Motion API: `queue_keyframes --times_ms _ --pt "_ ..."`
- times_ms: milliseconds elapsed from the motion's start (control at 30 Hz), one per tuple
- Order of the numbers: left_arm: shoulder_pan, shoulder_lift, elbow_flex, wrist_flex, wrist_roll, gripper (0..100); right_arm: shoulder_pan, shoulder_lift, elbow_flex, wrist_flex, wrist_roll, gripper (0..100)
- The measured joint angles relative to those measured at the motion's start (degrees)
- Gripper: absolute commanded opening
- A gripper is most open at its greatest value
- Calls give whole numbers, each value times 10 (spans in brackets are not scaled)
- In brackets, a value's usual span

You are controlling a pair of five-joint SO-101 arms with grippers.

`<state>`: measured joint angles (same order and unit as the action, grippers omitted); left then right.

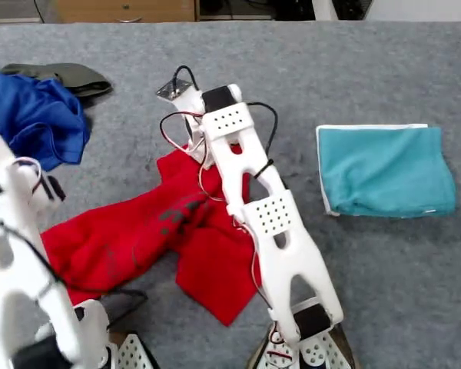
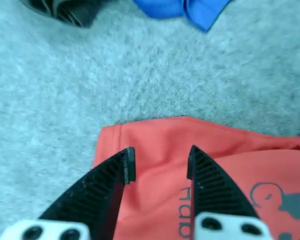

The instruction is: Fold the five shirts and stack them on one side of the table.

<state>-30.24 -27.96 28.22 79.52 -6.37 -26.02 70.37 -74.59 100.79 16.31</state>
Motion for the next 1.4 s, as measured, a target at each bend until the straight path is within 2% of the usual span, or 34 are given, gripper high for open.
queue_keyframes --times_ms 167,367,567,667,767,867,1067,1333,1400 --pt "33 178 -72 -5 6 181 30 -11 17 3 11 5" --pt "49 361 -156 24 6 175 66 -116 193 1 39 5" --pt "69 466 -193 62 -22 133 69 -182 350 -112 43 6" --pt "83 496 -194 36 -20 133 69 -196 381 -142 45 8" --pt "86 506 -195 10 17 118 69 -200 387 -156 45 8" --pt "94 513 -195 -2 45 10 69 -200 387 -162 45 8" --pt "118 529 -198 -15 47 18 69 -200 387 -172 46 9" --pt "118 494 -322 -18 64 18 69 -200 387 -173 46 9" --pt "118 487 -334 8 69 19 69 -200 387 -173 46 9"
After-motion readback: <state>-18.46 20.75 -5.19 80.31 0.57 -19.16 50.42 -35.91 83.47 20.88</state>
